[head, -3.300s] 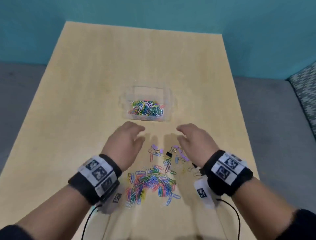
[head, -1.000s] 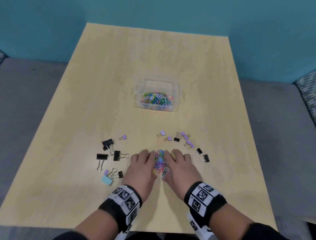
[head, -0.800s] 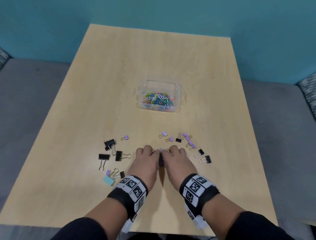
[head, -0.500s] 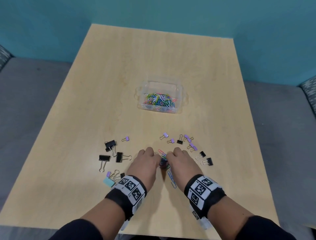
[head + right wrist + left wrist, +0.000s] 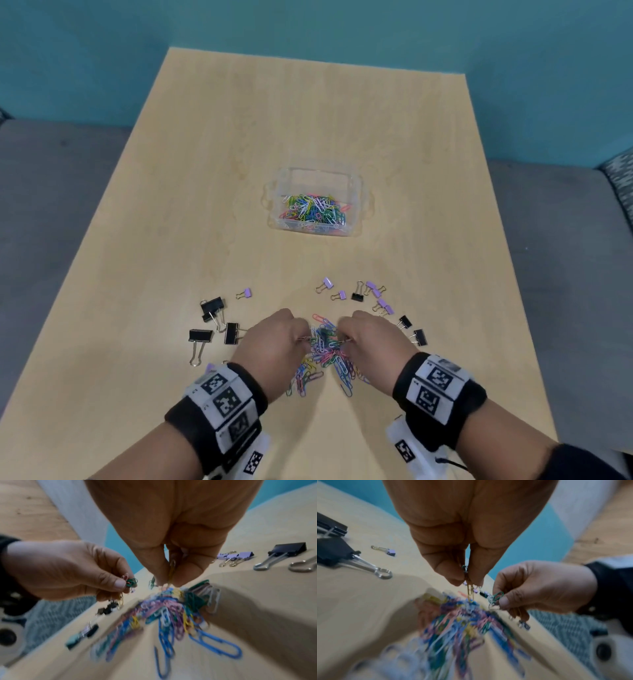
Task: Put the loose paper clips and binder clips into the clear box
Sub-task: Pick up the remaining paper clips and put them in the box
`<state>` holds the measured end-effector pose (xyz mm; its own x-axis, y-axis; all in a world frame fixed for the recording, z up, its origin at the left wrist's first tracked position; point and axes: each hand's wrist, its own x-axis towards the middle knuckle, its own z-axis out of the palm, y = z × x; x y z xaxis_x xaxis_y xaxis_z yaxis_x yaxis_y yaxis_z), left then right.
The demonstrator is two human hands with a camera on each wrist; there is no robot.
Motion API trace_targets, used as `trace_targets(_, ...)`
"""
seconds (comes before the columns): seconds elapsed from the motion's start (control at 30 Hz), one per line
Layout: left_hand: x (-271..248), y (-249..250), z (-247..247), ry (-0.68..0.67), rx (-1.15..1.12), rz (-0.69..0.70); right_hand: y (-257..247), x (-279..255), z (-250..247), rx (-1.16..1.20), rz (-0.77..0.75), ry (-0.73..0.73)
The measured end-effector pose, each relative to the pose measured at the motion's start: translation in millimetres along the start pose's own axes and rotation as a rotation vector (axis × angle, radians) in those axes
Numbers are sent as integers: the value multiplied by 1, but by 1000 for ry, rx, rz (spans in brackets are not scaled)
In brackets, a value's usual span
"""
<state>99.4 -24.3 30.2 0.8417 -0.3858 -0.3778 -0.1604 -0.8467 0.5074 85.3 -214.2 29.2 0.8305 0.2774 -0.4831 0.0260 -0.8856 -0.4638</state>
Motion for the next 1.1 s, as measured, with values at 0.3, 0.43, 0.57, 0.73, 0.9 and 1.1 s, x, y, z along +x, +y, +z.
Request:
trace_targets(0.3,96,-1,-89,189,-465,-86,-2,77,-104,675,103,208)
trace_targets(0.43,150,5,-116,274,-286,-77,-6,130,-134,619,127,331)
trace_targets(0.57,168,10,-117,243,-201,-112,-8,152,-140,482,147,264)
trace_targets(0.73,126,-7,-103,350,-165,-68,8,110,-124,266,116,320)
trace_targets(0.9,33,-18,-34,162,-76,82,15,21,-48,-48,-30,134)
trace_targets(1.1,-30,-13,38,95,211,162,11,-16,30,-264,-221,91)
